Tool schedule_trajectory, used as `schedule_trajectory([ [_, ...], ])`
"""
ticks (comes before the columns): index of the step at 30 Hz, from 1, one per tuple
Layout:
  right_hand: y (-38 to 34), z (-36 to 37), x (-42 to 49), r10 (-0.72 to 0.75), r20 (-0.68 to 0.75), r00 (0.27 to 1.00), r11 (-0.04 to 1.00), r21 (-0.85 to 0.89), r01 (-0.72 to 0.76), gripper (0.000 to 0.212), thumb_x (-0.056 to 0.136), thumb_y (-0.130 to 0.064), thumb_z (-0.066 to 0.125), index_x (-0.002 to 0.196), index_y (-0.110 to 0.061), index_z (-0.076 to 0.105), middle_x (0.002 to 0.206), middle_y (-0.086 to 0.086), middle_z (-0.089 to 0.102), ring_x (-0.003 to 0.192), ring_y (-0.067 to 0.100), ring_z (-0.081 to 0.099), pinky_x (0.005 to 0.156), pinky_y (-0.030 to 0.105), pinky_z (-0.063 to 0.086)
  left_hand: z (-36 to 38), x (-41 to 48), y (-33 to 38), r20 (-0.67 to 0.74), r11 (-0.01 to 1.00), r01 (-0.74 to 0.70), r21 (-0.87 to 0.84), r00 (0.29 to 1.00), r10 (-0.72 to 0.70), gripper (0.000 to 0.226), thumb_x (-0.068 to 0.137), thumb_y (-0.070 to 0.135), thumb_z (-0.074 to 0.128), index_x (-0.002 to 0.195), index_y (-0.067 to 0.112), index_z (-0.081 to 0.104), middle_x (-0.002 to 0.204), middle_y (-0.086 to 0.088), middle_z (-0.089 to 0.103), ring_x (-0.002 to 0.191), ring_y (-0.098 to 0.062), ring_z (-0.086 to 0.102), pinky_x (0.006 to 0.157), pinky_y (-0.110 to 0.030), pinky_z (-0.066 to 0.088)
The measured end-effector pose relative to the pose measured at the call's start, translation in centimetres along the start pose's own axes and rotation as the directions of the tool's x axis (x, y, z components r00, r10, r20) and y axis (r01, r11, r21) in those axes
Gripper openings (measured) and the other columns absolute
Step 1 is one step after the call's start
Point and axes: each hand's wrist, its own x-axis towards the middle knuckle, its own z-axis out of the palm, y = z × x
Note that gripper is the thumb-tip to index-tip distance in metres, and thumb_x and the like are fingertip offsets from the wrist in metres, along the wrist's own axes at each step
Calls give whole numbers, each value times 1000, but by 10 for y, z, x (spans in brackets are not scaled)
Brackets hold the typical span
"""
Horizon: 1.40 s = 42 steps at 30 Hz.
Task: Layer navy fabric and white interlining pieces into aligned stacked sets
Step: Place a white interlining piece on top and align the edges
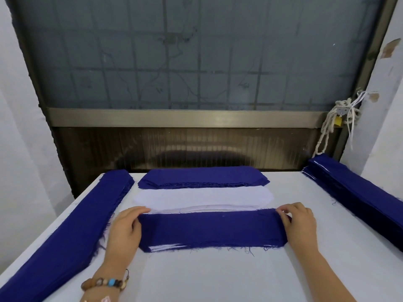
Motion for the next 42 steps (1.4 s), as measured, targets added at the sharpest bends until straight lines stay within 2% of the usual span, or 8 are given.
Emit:
schedule_trajectory([
  [3, -4, 0, -2, -171, 171, 970, 980, 126, 150, 13, 88, -11, 66, 83, -21, 73, 87, -10, 61, 88, 14, 53, 79, 21, 38, 4, -4, 6, 176, 993, -77, -90, 980, 92, 34, 89, 1, 62, 111, 27, 70, 112, 18, 64, 107, -1, 55, 97, -18, 39],
  [6, -5, 1, -2, -215, 290, 933, 973, 152, 177, 15, 87, -12, 68, 83, -26, 71, 88, -15, 61, 88, 8, 55, 79, 16, 40, 6, -4, 4, 280, 997, -56, -54, 958, 69, 29, 88, 10, 67, 100, 35, 72, 105, 24, 64, 102, 3, 56, 89, -9, 38],
  [16, -11, 3, 4, -185, 362, 914, 979, -16, 205, 14, 95, -28, 56, 81, -29, 60, 85, -18, 56, 85, 9, 49, 76, 28, 45, 12, 6, 14, 265, 990, -97, 105, 962, 66, 18, 83, 25, 71, 74, 36, 61, 83, 20, 61, 86, 0, 55, 75, -24, 46],
  [20, -24, 6, 12, -167, 373, 913, 959, -154, 239, 35, 100, -40, 38, 76, -22, 56, 83, -8, 56, 80, 13, 51, 73, 31, 46, 14, 21, 27, 315, 932, -187, 311, 945, 84, 22, 89, 39, 61, 69, 31, 54, 77, 13, 55, 78, -5, 52, 69, -24, 44],
  [24, -43, 15, 26, -187, 342, 921, 907, -300, 296, 43, 101, -45, 30, 74, -22, 54, 81, -6, 55, 77, 11, 51, 71, 24, 45, 21, 47, 42, 334, 855, -257, 451, 937, 105, 35, 93, 44, 50, 66, 22, 58, 76, 7, 56, 76, -9, 50, 65, -25, 40],
  [30, -74, 56, 63, -283, 292, 914, 897, -256, 360, 18, 101, -30, 41, 112, -25, 54, 110, -7, 56, 93, 7, 50, 82, 17, 43, 60, 88, 57, 227, 915, -241, 324, 958, 172, 7, 94, 26, 54, 93, 27, 61, 95, 11, 58, 90, -8, 51, 73, -19, 40],
  [34, -94, 91, 84, -325, 352, 878, 882, -221, 415, 31, 100, -22, 42, 130, -28, 49, 128, -9, 48, 111, 11, 46, 92, 21, 40, 96, 117, 62, 287, 930, -227, 287, 947, 143, 33, 96, 9, 46, 121, 26, 59, 120, 9, 56, 110, -11, 50, 95, -28, 45],
  [42, -113, 151, 111, -353, 412, 840, 881, -157, 447, 36, 99, -11, 42, 132, -24, 50, 130, -5, 51, 113, 14, 48, 95, 24, 41, 162, 144, 65, 316, 934, -212, 289, 942, 116, 43, 97, 6, 41, 135, 23, 50, 133, 6, 54, 120, -13, 47, 99, -26, 41],
])
